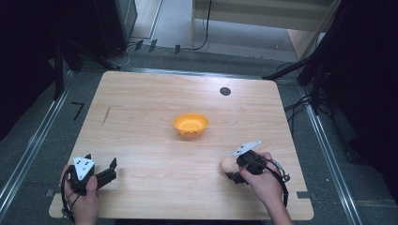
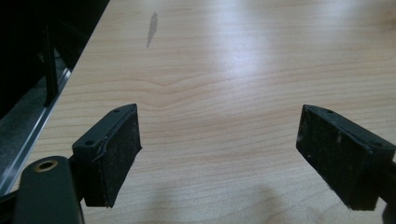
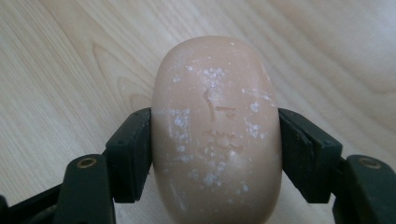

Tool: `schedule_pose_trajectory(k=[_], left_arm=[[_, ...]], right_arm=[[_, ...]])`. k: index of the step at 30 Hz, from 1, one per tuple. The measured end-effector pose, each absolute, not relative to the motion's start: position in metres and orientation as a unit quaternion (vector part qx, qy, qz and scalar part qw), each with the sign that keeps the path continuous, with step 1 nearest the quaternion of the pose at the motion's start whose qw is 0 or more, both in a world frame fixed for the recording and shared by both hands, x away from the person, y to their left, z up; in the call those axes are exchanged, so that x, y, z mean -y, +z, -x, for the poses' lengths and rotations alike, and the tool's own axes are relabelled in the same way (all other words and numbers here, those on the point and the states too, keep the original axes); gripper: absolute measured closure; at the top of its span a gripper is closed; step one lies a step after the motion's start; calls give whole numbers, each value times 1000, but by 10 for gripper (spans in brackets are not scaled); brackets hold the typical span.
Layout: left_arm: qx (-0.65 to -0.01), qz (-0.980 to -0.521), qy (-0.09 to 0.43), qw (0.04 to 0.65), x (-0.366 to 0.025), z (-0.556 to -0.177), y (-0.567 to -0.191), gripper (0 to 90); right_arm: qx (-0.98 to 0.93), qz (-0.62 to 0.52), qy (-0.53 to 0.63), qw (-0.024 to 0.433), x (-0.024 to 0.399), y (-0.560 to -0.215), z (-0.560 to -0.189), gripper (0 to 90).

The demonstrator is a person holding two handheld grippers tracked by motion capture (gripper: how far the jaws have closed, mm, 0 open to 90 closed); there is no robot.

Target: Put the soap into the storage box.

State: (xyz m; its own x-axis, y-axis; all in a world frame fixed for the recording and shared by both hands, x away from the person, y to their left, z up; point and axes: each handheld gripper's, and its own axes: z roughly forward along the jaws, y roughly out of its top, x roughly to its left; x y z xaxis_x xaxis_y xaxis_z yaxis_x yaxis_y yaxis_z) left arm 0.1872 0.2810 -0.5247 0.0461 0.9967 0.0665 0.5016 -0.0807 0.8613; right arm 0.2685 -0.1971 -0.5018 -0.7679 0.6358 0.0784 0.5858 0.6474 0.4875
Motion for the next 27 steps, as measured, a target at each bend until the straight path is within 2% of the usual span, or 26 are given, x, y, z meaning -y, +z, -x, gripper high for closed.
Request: schedule_pose_trajectory(k=[7,27], left_arm=[[-589,-631,364,349,-283,-186,-524,145],[-586,-634,362,352,-283,-185,-524,144]], right_arm=[[-917,-307,250,53,193,-478,-281,332],[-935,-252,243,50,189,-460,-304,333]])
